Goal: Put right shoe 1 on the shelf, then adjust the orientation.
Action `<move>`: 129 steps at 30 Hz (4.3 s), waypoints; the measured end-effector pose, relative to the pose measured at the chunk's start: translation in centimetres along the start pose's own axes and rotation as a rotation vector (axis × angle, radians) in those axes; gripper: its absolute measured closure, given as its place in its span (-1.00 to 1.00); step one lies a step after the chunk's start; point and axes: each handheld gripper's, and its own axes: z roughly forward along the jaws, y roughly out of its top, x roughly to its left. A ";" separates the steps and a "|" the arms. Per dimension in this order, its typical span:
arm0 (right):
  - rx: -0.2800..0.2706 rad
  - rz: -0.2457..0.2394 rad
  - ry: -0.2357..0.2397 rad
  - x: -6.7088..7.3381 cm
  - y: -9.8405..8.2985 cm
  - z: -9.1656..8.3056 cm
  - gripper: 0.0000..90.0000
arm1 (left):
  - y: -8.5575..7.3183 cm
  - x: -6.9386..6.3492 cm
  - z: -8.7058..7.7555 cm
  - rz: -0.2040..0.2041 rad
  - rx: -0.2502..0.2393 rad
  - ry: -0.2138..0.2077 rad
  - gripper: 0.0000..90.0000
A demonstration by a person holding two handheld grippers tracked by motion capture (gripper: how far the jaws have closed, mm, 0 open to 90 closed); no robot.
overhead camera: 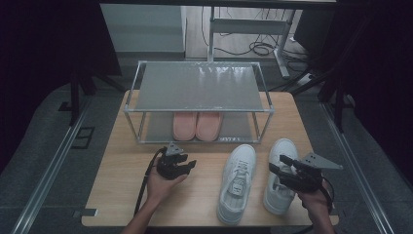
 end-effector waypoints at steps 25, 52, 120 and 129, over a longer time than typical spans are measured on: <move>0.013 -0.006 0.011 0.3 0.0 0.1 0.18 | -2.3 0.4 -4.2 -0.006 -0.015 0.024 0.05; 0.113 -0.053 0.027 1.2 0.2 1.1 0.99 | -2.2 0.5 -4.1 -0.009 0.010 0.032 -0.20; 0.633 -0.313 0.071 7.5 4.3 13.0 1.00 | -3.4 2.2 -6.3 -0.026 -0.010 0.048 -0.21; 0.610 -0.310 0.100 8.3 4.3 13.8 1.00 | -3.5 2.3 -6.3 -0.033 -0.007 0.050 -0.21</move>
